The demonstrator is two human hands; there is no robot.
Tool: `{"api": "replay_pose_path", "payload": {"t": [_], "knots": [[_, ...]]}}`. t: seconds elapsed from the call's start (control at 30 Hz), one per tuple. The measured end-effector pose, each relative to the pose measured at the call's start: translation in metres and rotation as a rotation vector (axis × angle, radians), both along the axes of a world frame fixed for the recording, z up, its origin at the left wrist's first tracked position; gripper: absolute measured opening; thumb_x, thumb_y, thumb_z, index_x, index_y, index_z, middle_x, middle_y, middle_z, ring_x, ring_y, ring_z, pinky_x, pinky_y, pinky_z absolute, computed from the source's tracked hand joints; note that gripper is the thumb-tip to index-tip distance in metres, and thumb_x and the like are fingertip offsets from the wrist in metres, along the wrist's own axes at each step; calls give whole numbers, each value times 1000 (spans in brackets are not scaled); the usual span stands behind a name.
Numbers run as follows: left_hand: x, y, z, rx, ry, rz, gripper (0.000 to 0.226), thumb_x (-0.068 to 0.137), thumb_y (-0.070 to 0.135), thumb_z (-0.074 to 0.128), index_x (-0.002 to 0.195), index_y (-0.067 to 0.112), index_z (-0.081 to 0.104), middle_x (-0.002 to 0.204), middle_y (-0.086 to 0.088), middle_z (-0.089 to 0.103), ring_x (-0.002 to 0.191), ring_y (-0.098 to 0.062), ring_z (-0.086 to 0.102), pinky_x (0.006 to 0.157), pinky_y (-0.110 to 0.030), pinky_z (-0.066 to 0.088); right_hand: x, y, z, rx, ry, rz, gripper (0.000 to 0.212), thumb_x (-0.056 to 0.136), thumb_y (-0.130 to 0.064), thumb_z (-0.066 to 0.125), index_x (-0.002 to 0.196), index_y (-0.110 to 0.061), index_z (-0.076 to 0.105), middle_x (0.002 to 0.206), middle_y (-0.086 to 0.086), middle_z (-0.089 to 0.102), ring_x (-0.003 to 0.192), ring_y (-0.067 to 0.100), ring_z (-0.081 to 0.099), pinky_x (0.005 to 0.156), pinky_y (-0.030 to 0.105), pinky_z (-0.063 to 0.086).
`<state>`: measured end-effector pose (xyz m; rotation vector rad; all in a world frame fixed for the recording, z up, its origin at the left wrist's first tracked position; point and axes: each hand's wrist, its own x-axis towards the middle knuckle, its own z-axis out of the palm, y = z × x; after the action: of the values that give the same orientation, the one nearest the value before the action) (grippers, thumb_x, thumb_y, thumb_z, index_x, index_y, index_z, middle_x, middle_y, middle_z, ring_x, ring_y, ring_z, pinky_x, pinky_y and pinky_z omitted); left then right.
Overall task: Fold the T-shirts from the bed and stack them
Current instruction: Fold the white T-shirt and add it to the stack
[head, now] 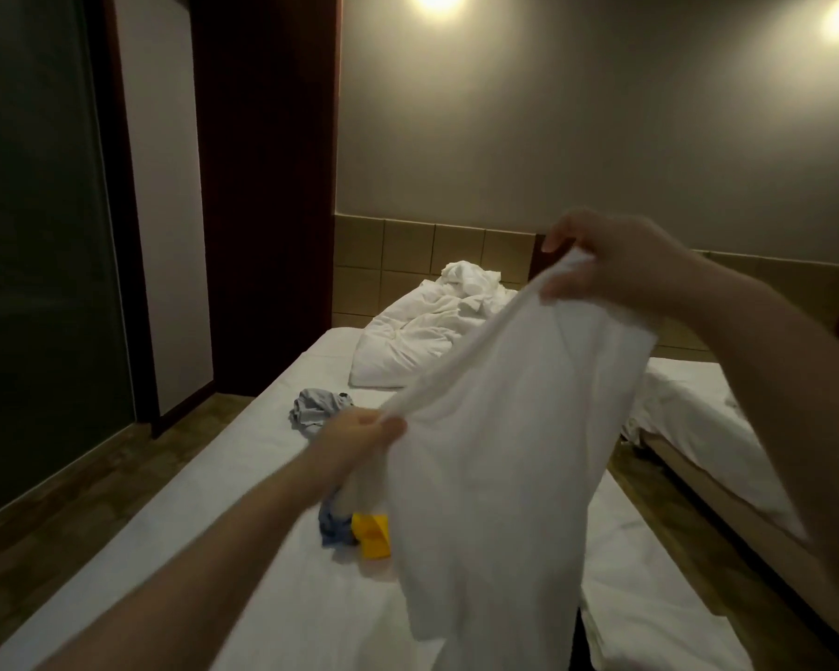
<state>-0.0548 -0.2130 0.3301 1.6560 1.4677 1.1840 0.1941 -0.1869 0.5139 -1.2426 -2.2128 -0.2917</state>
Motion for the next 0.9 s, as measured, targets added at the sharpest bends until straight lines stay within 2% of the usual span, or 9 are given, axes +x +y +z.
{"api": "replay_pose_path", "payload": {"t": [0.07,0.13,0.2,0.33,0.47,0.53,0.63,0.77,0.9], "knots": [[-26,0,23,5,-38,-5,27,74,44,67,68,18,71,61,7,68,64,-12,61,60,-24,48,12,-5,4,-162,-107,-61,43,76,-34,74,115,-27,57,106,-8,51,95,11,46,79,26,33],[-47,1,47,39,-1,-22,37,60,55,66,64,18,72,68,1,68,68,-20,62,68,-33,49,22,-5,5,-273,-210,-130,32,78,-38,71,107,-24,63,102,-8,59,92,14,53,77,30,40],[-56,2,64,89,164,-12,32,73,55,65,66,25,72,80,-3,66,79,-23,62,77,-38,49,29,-4,5,-311,-182,-162,22,80,-37,69,97,-22,68,93,-4,64,89,16,58,73,30,45],[-64,3,85,206,456,69,22,87,41,55,80,25,68,85,-1,63,82,-17,59,74,-28,46,30,3,-5,-236,148,-91,17,86,-26,64,98,-14,66,89,0,60,86,18,55,67,26,38],[-70,4,81,290,312,226,29,85,37,60,69,14,68,73,-6,62,69,-19,57,65,-27,43,17,8,-26,-128,538,-34,21,93,-18,51,106,-3,57,95,14,58,96,32,56,76,37,42],[-67,4,71,241,296,239,31,81,36,65,59,14,65,68,-7,61,65,-20,57,61,-27,43,11,7,-33,-131,635,-22,23,96,-20,45,110,-4,54,100,13,58,100,31,55,85,42,45],[-67,2,64,252,251,279,36,80,37,67,54,12,63,61,-7,58,59,-18,54,58,-25,40,7,7,-37,-103,599,1,23,97,-20,43,112,-8,53,98,4,55,96,23,53,83,39,43],[-75,-4,83,389,315,335,38,82,37,64,71,1,70,70,-16,63,65,-25,57,59,-24,41,13,3,-16,-21,415,29,26,92,-26,56,99,-1,63,89,10,60,80,19,54,67,27,39],[-83,-8,109,466,271,304,33,86,31,61,75,0,67,73,-18,62,67,-29,58,64,-31,44,26,-18,29,-299,341,107,14,82,-25,69,75,-13,65,68,-2,59,50,1,54,46,6,40]]}}
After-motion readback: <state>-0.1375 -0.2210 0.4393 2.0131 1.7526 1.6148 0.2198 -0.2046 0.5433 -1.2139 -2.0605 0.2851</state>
